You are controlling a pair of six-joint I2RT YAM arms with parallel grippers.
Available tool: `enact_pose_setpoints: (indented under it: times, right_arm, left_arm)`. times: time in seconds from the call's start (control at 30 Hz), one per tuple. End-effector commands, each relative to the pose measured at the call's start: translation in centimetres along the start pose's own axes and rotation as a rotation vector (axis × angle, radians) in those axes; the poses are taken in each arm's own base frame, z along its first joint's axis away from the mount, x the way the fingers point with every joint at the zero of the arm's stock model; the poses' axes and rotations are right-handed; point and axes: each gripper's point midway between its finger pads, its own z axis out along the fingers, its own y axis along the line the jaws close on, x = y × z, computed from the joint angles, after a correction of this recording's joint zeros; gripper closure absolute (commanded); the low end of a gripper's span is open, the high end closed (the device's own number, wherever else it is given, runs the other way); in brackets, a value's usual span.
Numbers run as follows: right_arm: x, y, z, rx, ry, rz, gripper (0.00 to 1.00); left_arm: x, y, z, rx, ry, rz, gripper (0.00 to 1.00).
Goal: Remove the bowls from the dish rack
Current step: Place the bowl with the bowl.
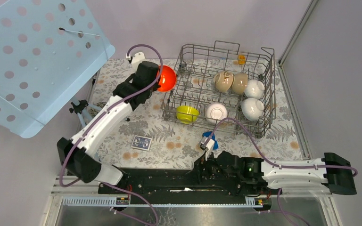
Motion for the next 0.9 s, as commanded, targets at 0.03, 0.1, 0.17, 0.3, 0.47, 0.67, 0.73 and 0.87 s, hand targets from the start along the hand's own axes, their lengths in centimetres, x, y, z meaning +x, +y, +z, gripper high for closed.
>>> enact_pose_setpoints:
  times: [0.03, 0.1, 0.17, 0.3, 0.47, 0.67, 0.73, 0.87]
  right_arm:
    - [-0.7, 1.4, 1.2, -0.052, -0.006, -0.022, 0.12]
    - [-0.4, 1.2, 1.4, -0.050, -0.004, -0.022, 0.12]
    - [-0.1, 0.9, 1.6, -0.045, -0.006, -0.020, 0.12]
    - [0.5, 0.3, 1.9, -0.031, -0.007, -0.015, 0.12]
    - [0.9, -0.3, 2.2, -0.005, 0.004, -0.024, 0.13]
    - [1.6, -1.5, 2.7, 0.067, 0.041, -0.031, 0.14]
    - [1.9, -1.6, 2.7, 0.070, 0.056, -0.031, 0.14]
    - [2.1, -2.0, 2.6, 0.091, 0.060, -0.031, 0.14]
  left_arm:
    - [-4.6, -0.9, 4.4, 0.036, -0.090, -0.236, 1.00]
    - [-5.3, 0.0, 6.3, 0.002, -0.105, -0.309, 1.00]
    - [-5.5, 0.9, 8.1, -0.026, -0.113, -0.383, 1.00]
    - [-5.6, 2.4, 11.2, -0.070, -0.108, -0.506, 1.00]
    - [-4.7, 3.8, 14.5, -0.122, -0.072, -0.618, 1.00]
    - [-4.0, 4.6, 17.6, -0.160, -0.041, -0.731, 1.00]
    - [-4.0, 4.9, 18.3, -0.176, -0.043, -0.749, 1.00]
    - [-2.8, 6.2, 20.0, -0.240, -0.013, -0.814, 1.00]
